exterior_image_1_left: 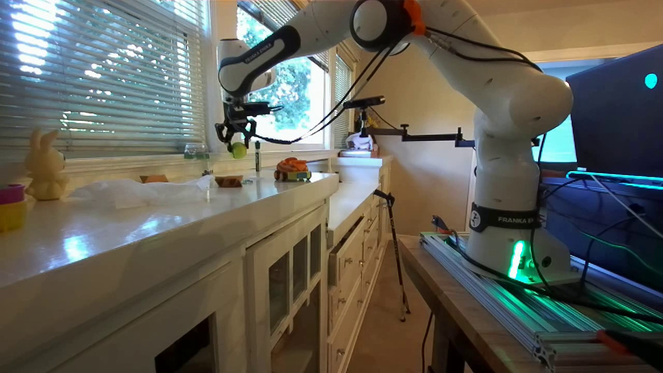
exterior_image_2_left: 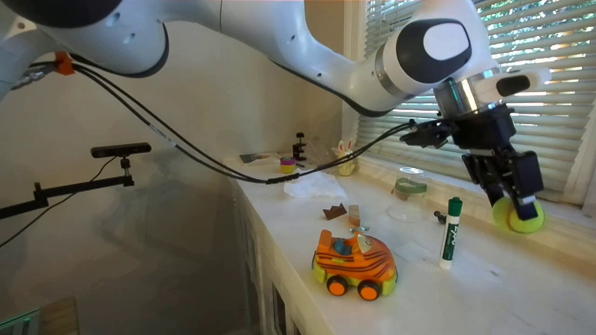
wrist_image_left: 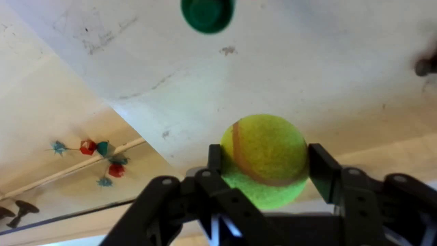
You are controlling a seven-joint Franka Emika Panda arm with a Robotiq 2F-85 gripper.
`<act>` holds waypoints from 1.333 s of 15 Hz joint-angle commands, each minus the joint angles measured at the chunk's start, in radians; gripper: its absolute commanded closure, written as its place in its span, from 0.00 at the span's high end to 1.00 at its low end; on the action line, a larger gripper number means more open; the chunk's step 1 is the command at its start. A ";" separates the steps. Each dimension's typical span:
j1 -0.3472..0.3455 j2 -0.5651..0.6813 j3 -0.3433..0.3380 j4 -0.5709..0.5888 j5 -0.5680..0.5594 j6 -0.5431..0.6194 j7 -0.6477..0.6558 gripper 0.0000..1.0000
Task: Move the tennis bowl to the left
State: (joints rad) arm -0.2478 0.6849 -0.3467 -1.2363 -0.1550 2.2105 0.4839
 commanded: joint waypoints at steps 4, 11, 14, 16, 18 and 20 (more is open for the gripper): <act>0.050 -0.145 -0.011 -0.049 -0.028 0.026 -0.018 0.40; 0.072 -0.367 0.067 -0.170 0.042 0.001 -0.169 0.40; 0.070 -0.471 0.124 -0.247 0.107 -0.074 -0.274 0.40; 0.071 -0.526 0.152 -0.295 0.143 -0.147 -0.329 0.40; 0.067 -0.569 0.179 -0.330 0.175 -0.232 -0.380 0.40; 0.072 -0.604 0.194 -0.370 0.197 -0.319 -0.429 0.40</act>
State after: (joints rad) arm -0.1779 0.1688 -0.1735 -1.5071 -0.0130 1.9782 0.1408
